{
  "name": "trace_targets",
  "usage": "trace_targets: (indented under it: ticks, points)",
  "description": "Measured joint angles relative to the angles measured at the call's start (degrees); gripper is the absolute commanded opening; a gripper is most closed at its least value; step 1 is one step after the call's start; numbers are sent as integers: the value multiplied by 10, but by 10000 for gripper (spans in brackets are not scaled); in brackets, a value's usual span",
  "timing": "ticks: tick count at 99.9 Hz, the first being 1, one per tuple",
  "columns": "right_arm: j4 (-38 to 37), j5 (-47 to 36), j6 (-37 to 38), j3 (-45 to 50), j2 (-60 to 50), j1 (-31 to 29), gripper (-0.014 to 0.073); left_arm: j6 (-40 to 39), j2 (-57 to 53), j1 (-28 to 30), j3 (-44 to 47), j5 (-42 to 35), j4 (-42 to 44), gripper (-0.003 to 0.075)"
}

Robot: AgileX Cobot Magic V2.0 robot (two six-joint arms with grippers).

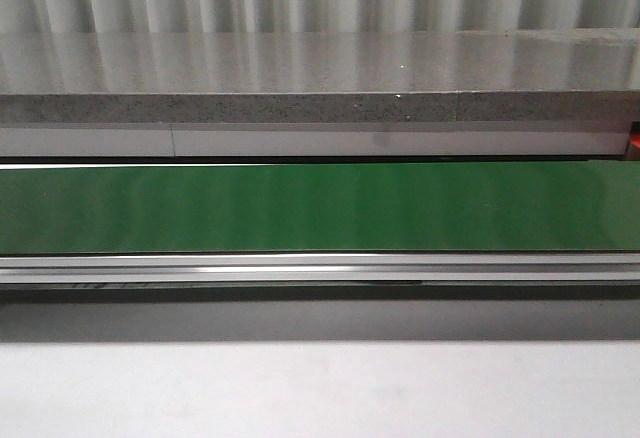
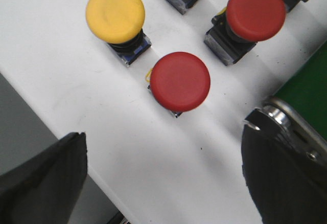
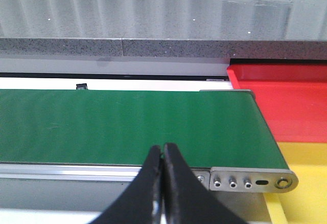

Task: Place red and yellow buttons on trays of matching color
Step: 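Move the left gripper down toward the red and yellow buttons, then grasp a red mushroom button with the left gripper and lift it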

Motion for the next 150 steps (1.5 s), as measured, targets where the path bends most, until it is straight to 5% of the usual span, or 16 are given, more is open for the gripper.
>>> trace_targets:
  ticks: [64, 80, 108, 150]
  points:
    - [0, 0, 0, 0, 0, 0, -67, 16, 184, 22, -59, -48, 0, 575]
    - [0, 0, 0, 0, 0, 0, -67, 17, 187, 23, -60, -51, 1, 403]
    - [0, 0, 0, 0, 0, 0, -67, 29, 173, 23, -61, -39, 1, -19]
    - [0, 0, 0, 0, 0, 0, -67, 88, 5, -25, -83, 24, -2, -20]
